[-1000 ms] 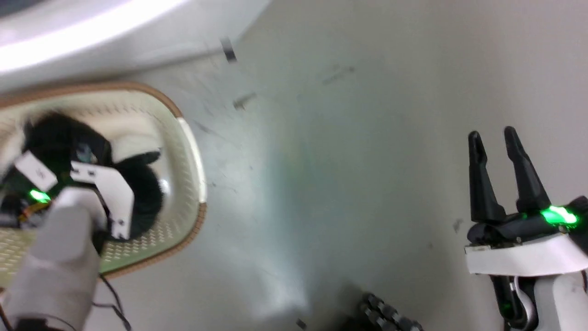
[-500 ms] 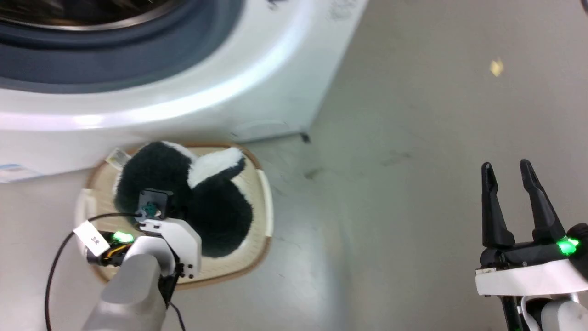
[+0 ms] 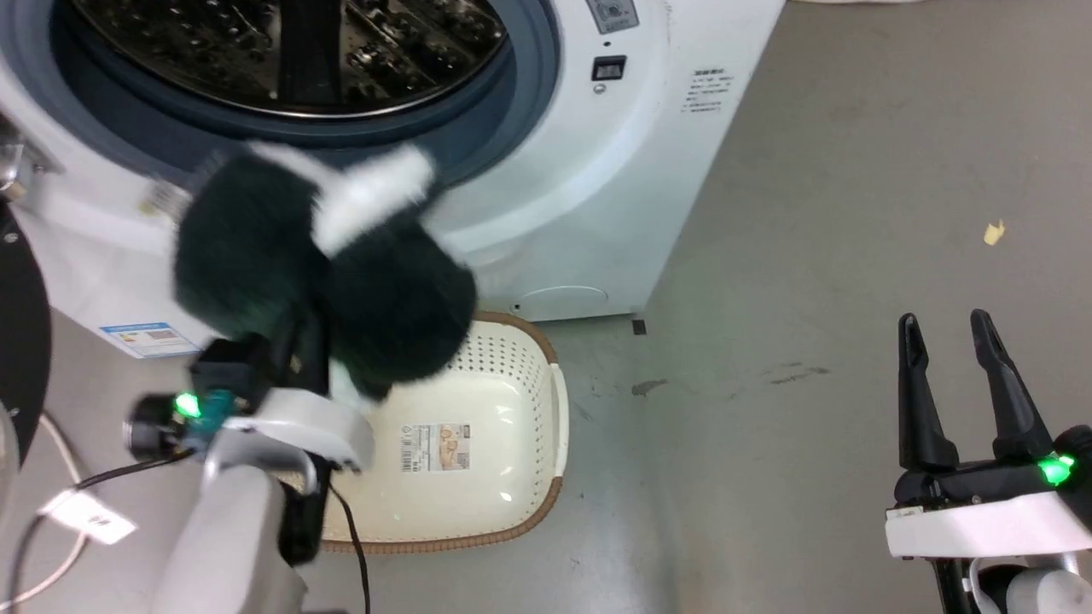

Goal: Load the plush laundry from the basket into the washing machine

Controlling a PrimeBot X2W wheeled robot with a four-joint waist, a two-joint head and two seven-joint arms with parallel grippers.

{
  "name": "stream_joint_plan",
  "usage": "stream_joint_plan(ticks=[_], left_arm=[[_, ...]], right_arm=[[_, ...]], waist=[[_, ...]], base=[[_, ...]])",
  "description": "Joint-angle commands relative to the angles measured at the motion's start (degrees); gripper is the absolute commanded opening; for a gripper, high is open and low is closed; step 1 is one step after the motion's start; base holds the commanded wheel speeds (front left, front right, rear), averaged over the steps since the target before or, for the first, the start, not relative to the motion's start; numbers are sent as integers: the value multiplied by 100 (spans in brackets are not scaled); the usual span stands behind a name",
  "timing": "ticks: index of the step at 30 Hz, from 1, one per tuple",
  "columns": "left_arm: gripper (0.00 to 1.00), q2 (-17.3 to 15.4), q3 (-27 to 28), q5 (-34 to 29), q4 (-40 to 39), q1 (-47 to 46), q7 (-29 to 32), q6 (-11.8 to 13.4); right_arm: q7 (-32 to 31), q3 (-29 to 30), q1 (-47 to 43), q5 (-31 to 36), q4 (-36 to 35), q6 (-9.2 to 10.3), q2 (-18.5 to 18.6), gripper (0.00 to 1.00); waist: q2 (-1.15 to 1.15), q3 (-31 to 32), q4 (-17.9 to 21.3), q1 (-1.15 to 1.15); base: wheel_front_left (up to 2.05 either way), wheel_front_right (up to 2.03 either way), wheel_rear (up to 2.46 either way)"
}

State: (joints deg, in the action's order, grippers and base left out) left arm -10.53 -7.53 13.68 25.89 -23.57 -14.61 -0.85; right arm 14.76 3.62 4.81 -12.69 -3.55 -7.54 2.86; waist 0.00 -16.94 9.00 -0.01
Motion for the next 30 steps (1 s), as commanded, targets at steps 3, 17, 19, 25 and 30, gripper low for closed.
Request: stream_joint_plan(ticks=[3, 17, 19, 25, 30], left_arm=[[0, -45, 209, -105, -811, 81, -38, 45], [0, -929, 648, -234, -1326, -2154, 743, -97], [0, -1159, 655, -325, -1158, -2679, 965, -126], [0, -1594, 542, -517, -218, -4256, 1555, -242], [0, -1951, 322, -837, 765, -5328, 1847, -295]], right_arm=[[24, 14, -8, -63, -51, 5, 1, 100], [24, -210, 487, -631, -107, 5, 1, 100], [24, -298, 593, -768, -123, 5, 1, 100], [24, -445, 834, -1168, -66, 5, 1, 100], [24, -632, 946, -1405, -30, 5, 1, 100]], waist=[[0, -166, 120, 1], [0, -1641, 946, 1], [0, -1928, 1117, 1], [0, -2573, 1491, 1], [0, -2920, 1755, 1]], base=[[0, 0, 0], [0, 0, 0], [0, 0, 0], [0, 0, 0], [0, 0, 0]])
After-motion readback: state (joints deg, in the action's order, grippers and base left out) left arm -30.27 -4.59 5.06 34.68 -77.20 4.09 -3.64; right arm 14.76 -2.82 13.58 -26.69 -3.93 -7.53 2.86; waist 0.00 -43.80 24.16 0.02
